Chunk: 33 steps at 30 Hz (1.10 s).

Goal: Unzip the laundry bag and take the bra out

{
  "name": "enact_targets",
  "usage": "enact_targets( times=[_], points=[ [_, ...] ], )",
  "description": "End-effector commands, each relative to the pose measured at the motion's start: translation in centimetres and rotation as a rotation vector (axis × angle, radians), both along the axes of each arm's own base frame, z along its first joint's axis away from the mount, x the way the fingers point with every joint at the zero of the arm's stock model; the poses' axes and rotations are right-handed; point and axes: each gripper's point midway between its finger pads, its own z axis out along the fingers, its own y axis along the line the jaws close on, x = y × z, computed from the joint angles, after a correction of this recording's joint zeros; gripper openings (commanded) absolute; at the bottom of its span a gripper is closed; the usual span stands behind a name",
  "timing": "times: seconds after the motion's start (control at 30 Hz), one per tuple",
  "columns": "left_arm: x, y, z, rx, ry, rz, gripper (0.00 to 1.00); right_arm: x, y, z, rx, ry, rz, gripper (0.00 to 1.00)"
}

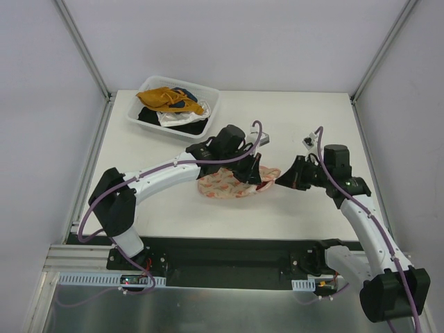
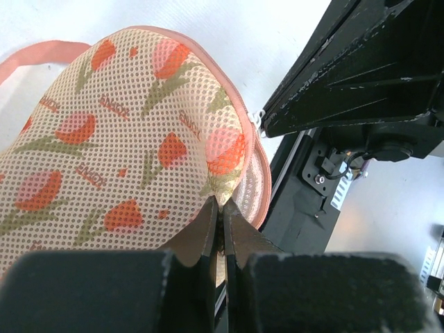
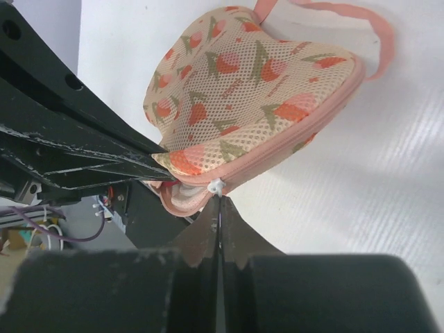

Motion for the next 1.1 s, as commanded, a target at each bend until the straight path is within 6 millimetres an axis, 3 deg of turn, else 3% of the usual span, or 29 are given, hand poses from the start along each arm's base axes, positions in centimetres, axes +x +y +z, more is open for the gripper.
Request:
enact_targets(
  times=[0.0, 0.23, 0.43, 0.6, 0.83, 0.87, 1.07],
  points=[
    [0.5, -1.0, 2.5, -0.061, -0.035, -0.044, 0.00, 1.1, -2.0, 1.3, -0.099, -0.082, -0.086, 0.01],
    [-0.4, -1.1, 2.2, -0.070, -0.007, -0.099, 0.00, 1.9, -2.5, 1.1, -0.144, -0.089, -0.105, 0.01],
    [-1.9, 0.1, 3.0, -0.096, -0.088, -0.205, 0.00, 2.7, -2.8, 0.3, -0.135, -0.082, -0.125, 0.01],
    [-3.0, 1.0, 3.0, -0.081, -0.114, -0.274, 0.00, 4.5, -3.1, 0.3, -0.085, -0.094, -0.177, 0.01],
    [-2.5, 1.5, 3.5, -0.056, -0.158, -0.270, 0.00, 7.5, -4.3, -1.7, -0.081, -0.060, -0.252, 0.01],
    [-2.3, 1.1, 4.4, -0.067, -0.170, -0.269, 0.00, 8.1, -4.2, -1.9, -0.058, -0.070, -0.267, 0.01],
    [-0.8, 0.6, 6.1, -0.067, -0.236, -0.245, 0.00, 8.0, -3.5, -2.3, 0.004, -0.041, -0.267, 0.01]
  ],
)
